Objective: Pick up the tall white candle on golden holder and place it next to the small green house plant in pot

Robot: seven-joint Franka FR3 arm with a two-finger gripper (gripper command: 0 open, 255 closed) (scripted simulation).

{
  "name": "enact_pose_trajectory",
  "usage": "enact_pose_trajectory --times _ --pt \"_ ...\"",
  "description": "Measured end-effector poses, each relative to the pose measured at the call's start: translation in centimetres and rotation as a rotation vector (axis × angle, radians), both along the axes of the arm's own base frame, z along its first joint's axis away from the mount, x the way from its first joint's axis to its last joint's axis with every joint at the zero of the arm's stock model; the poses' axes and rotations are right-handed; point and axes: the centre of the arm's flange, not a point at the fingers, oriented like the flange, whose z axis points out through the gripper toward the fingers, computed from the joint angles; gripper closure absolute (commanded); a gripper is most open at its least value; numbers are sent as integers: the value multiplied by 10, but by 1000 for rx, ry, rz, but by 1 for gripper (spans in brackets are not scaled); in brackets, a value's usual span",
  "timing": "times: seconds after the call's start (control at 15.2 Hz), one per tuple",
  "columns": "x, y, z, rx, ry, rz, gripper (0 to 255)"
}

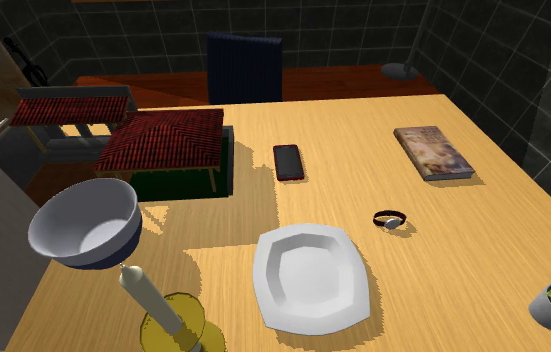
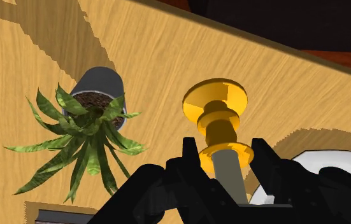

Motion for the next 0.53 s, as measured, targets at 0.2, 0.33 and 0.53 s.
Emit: enact_pose_trajectory --times 0.2,0.33,0.53 --pt "-1 1 -17 0 0 0 255" --pt "0 1 -26 0 0 0 255" --pt "0 1 -42 0 0 0 255"
